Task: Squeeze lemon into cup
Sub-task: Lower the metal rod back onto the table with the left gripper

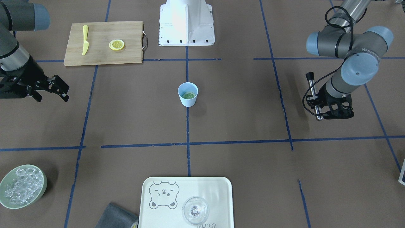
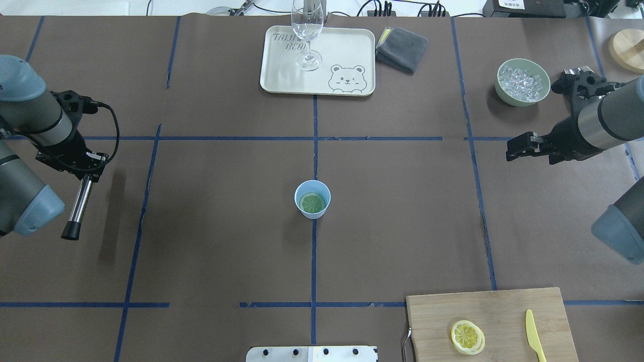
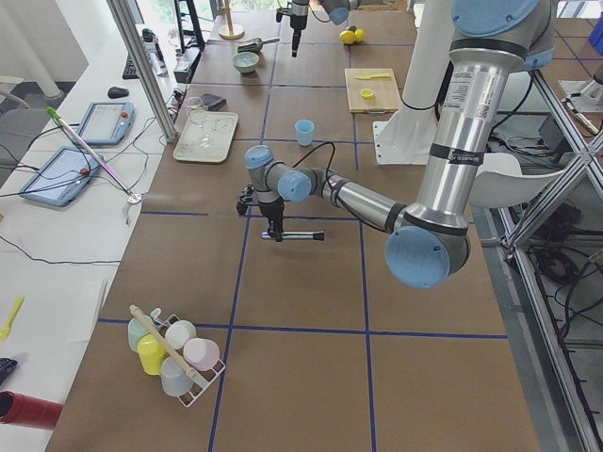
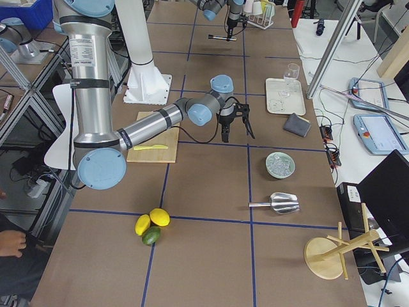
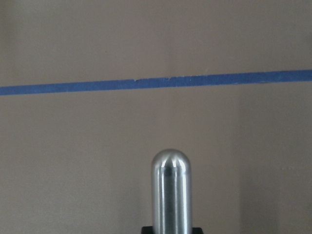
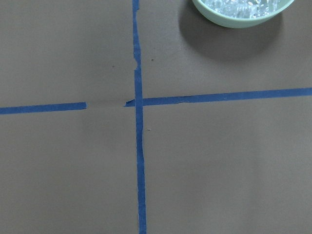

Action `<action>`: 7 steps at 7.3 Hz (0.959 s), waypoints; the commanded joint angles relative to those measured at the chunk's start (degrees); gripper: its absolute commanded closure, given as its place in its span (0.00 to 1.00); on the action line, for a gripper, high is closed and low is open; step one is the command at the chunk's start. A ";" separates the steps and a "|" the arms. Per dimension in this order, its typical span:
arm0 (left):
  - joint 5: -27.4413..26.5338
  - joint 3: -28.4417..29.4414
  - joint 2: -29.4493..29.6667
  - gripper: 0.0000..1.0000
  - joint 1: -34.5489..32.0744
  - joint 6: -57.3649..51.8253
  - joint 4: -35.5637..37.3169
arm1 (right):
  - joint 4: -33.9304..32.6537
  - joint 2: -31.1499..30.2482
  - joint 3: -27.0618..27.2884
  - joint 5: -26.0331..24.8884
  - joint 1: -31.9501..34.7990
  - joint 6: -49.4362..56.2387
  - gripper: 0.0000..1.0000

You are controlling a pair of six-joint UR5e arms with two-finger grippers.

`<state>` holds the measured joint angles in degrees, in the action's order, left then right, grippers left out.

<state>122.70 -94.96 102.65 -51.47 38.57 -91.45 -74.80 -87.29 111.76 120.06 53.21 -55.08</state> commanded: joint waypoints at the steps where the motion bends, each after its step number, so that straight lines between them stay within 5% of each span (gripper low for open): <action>1: 0.17 1.26 0.09 1.00 1.10 0.01 -0.57 | 0.00 0.10 0.04 0.00 -0.04 -0.03 0.00; 7: 0.17 2.76 0.18 0.97 2.07 -0.16 -0.57 | 0.00 0.10 0.21 0.00 -0.04 -0.21 0.00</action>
<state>122.87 -92.25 102.83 -49.45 38.55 -92.02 -74.80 -87.19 111.90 120.06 53.17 -55.27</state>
